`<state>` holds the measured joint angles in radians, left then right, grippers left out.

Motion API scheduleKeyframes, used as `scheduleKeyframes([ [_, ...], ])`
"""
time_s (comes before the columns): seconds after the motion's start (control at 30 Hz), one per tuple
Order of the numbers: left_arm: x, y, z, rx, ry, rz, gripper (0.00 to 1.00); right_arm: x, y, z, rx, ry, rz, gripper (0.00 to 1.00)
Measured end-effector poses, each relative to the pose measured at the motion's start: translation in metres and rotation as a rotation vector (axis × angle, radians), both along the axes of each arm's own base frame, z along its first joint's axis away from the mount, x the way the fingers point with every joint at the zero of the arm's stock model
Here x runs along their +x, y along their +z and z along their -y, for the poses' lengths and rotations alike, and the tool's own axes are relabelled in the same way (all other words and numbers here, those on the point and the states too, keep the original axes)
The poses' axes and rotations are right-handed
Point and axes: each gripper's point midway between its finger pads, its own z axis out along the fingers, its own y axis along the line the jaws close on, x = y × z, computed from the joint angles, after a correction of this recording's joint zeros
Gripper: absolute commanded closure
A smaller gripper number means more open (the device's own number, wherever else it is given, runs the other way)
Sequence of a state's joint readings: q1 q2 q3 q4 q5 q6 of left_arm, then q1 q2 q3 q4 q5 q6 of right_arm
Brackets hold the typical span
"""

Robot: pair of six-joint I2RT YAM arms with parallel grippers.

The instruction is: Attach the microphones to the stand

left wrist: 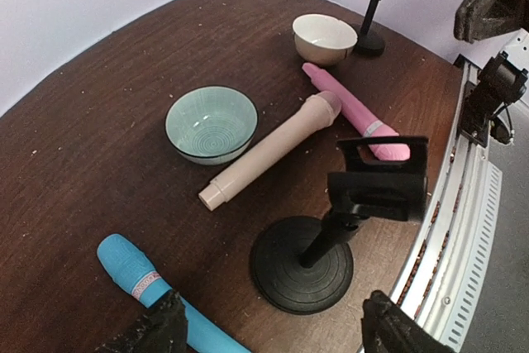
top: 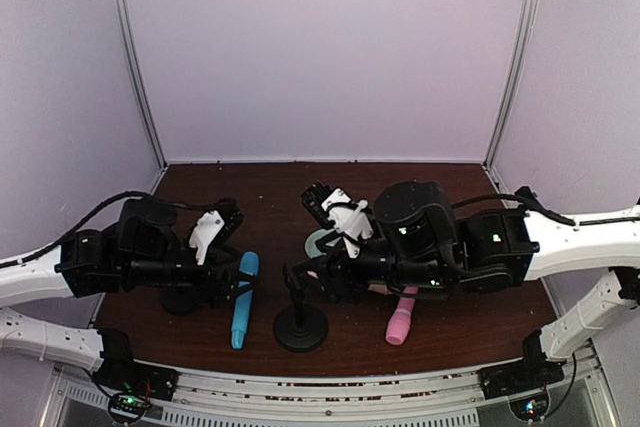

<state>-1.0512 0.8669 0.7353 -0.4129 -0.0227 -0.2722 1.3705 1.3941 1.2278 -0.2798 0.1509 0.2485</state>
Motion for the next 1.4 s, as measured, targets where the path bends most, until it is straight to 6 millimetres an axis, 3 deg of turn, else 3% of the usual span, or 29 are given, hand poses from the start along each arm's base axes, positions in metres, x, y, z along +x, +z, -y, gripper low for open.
scheduleKeyframes([
  [0.23, 0.004, 0.001, -0.002, -0.030, 0.034, 0.010, 0.25, 0.003, 0.003, -0.016, -0.016, -0.005, -0.015, 0.48],
  [0.33, 0.004, -0.001, -0.003, -0.034, 0.040, 0.011, 0.25, 0.004, -0.011, -0.020, -0.068, -0.010, -0.029, 0.55],
  [0.67, 0.005, -0.007, -0.004, -0.030, 0.043, 0.009, 0.25, 0.009, -0.046, -0.015, -0.202, -0.061, -0.070, 0.63],
  [0.93, 0.004, -0.013, -0.004, -0.027, 0.042, 0.007, 0.28, 0.019, -0.061, -0.014, -0.259, -0.114, -0.107, 0.86],
  [1.17, -0.001, -0.021, -0.003, -0.034, 0.018, -0.005, 0.30, 0.029, -0.060, -0.010, -0.268, -0.126, -0.114, 1.00],
  [1.4, -0.011, -0.015, -0.005, -0.077, -0.021, -0.004, 0.30, 0.035, -0.058, -0.028, -0.303, -0.042, -0.037, 1.00],
])
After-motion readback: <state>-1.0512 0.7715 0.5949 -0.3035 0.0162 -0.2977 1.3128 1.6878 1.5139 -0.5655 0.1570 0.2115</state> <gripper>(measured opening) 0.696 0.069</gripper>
